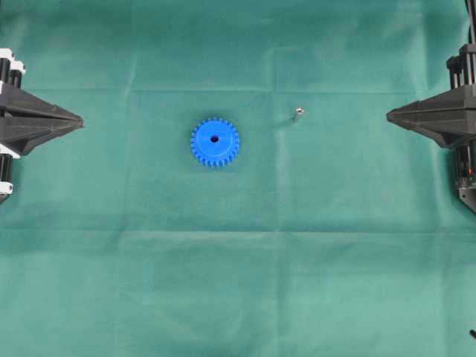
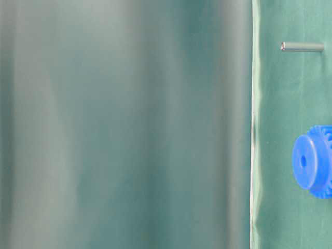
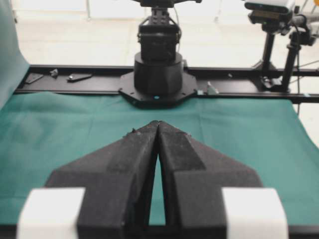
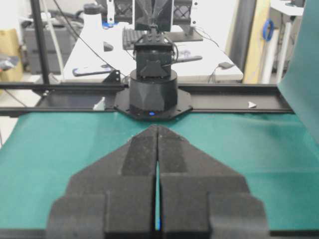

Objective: Insert the shaft placed at a random location into the center hole of the medium gear at another random location.
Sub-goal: 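Move the right gripper left and lower it around the silver shaft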

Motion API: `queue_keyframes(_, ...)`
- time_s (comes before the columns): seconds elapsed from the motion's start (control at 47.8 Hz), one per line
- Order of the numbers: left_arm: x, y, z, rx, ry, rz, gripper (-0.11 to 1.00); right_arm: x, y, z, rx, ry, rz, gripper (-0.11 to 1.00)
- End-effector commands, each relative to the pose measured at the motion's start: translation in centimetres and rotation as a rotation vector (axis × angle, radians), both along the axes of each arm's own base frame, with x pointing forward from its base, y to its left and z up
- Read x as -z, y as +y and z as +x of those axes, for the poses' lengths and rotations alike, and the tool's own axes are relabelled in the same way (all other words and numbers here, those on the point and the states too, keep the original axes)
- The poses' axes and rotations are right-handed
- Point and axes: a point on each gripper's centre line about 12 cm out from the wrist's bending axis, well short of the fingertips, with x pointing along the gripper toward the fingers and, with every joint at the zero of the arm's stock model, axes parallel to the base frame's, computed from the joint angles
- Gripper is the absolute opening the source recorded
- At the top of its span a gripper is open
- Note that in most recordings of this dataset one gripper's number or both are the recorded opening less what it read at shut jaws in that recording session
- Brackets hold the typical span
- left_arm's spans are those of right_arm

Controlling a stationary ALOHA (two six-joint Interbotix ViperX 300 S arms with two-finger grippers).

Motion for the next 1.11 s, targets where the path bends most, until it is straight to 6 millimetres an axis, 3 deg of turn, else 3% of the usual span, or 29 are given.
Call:
queue_keyframes(0.0,-0.9,-0.1,0.3,0.007,-0.009,0.0,0.0,-0.2,-0.3,0.2,0.013,0.005,0.0,0.01)
queue_keyframes(0.439,-0.7,0.0,0.1,0.002,0.015,0.0,0.0,3.2,-2.5,3.0,0.11,0.135,0.01,0.02)
queue_keyframes(0.565,-0.7,0.0,0.1,0.001,0.015,0.0,0.0,5.1,-3.5,4.2,0.144,0.203,0.023,0.22)
queue_keyframes(0.795,-0.7,0.0,0.1,0.001,0.015,0.0,0.0,10.0,-4.9,6.3,0.185,0.318,0.035,0.87)
queue_keyframes(0.9,-0.7,0.0,0.1,0.001,0.014,0.0,0.0,12.2,-5.3,7.0,0.196,0.354,0.043,0.82)
queue_keyframes(1.088,-0.7,0.0,0.1,0.001,0.014,0.0,0.0,15.2,-6.1,8.2,0.225,0.385,0.062,0.84)
